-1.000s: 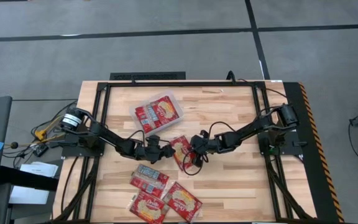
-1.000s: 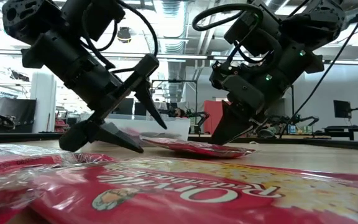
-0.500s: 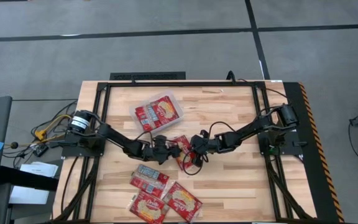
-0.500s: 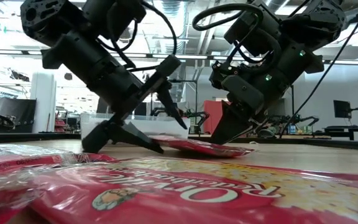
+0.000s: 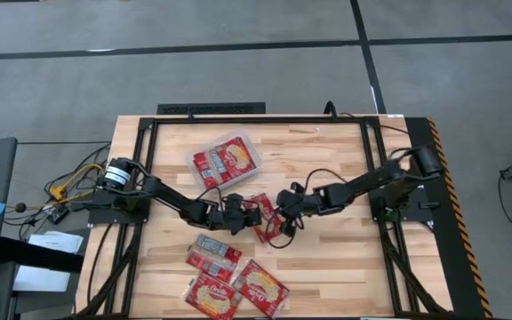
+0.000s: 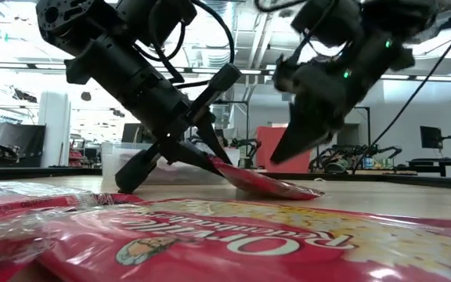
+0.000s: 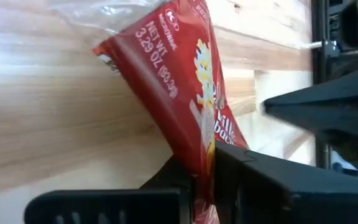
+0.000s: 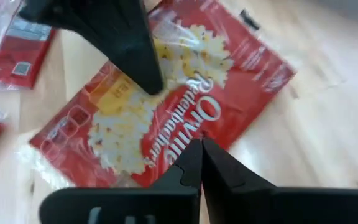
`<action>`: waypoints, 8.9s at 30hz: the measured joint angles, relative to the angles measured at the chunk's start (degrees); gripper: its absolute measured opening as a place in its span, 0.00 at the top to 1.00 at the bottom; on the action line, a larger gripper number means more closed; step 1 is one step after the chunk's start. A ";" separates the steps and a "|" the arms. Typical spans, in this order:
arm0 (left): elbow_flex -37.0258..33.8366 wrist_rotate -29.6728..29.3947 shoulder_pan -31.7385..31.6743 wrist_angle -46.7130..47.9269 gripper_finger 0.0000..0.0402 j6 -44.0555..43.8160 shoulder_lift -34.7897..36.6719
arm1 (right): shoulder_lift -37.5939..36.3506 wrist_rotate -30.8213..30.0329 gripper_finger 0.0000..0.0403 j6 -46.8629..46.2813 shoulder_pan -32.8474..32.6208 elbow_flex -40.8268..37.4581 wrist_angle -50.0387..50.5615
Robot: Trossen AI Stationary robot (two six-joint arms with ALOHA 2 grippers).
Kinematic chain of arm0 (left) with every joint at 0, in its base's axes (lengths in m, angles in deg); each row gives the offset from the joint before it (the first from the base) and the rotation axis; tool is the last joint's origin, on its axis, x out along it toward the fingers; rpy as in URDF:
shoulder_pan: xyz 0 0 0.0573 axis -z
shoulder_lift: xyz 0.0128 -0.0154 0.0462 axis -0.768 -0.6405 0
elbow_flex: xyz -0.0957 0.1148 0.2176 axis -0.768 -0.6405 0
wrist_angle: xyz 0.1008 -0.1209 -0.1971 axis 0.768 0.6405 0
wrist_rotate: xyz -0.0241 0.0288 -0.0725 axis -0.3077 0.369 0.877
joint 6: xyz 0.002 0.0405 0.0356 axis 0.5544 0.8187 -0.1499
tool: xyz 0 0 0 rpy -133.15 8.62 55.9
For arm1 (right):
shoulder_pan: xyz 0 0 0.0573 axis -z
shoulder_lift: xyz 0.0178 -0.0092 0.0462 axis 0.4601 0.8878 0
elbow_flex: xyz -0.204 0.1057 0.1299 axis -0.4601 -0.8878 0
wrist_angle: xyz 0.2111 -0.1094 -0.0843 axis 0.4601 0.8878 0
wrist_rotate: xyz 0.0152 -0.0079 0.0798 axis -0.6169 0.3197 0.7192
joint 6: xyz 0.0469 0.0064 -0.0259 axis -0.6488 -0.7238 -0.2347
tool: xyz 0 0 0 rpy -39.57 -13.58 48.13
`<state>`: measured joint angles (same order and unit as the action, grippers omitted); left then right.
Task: Sort popcorn bags into baskets
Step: Put the red popcorn bag into the transparent bin, then put the top red popcorn bag into the transparent bin
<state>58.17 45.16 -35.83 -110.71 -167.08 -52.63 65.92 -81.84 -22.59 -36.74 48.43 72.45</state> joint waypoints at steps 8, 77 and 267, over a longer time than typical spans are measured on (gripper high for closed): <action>0.09 0.93 -0.54 -0.83 0.99 2.50 9.02 | -18.45 -0.77 0.96 7.19 0.23 0.01 18.65; 1.20 20.99 -39.81 44.75 0.29 37.25 29.19 | -25.69 -4.82 0.88 13.63 6.38 0.09 28.20; -11.26 18.00 -31.98 53.68 1.00 40.12 47.02 | -17.23 22.04 0.95 25.20 19.17 2.23 15.14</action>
<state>46.92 63.17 -67.81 -57.03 -126.96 -5.61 48.68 -59.80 2.61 -17.57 50.66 87.59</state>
